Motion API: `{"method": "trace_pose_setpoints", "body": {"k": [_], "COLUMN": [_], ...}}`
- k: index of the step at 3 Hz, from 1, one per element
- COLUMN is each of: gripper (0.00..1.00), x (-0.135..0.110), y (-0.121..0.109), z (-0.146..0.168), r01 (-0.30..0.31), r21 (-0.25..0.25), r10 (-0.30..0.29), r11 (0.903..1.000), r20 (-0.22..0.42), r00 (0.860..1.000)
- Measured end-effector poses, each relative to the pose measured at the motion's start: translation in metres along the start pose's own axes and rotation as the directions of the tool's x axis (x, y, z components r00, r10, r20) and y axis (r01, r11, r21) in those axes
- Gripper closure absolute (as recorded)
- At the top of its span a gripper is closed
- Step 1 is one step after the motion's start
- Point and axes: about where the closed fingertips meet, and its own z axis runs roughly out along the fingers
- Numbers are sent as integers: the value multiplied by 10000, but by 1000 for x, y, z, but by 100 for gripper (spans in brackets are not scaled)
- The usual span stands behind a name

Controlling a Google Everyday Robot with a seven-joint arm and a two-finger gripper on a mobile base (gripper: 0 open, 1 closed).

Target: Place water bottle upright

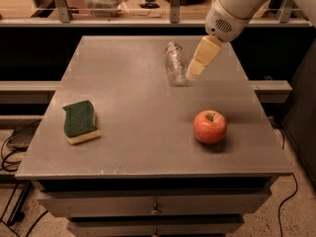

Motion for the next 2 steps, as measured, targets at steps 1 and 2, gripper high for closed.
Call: {"method": "trace_pose_setpoints", "body": {"k": [1, 2], "gripper": [0, 0], "x": [-18, -34], "y": [-27, -57], "z": [18, 35], "r01": [-407, -942], "r21": [-234, -388], "r10": [416, 970], "r11": [9989, 9948], "r20": [376, 787], "r00": [9984, 9922]}}
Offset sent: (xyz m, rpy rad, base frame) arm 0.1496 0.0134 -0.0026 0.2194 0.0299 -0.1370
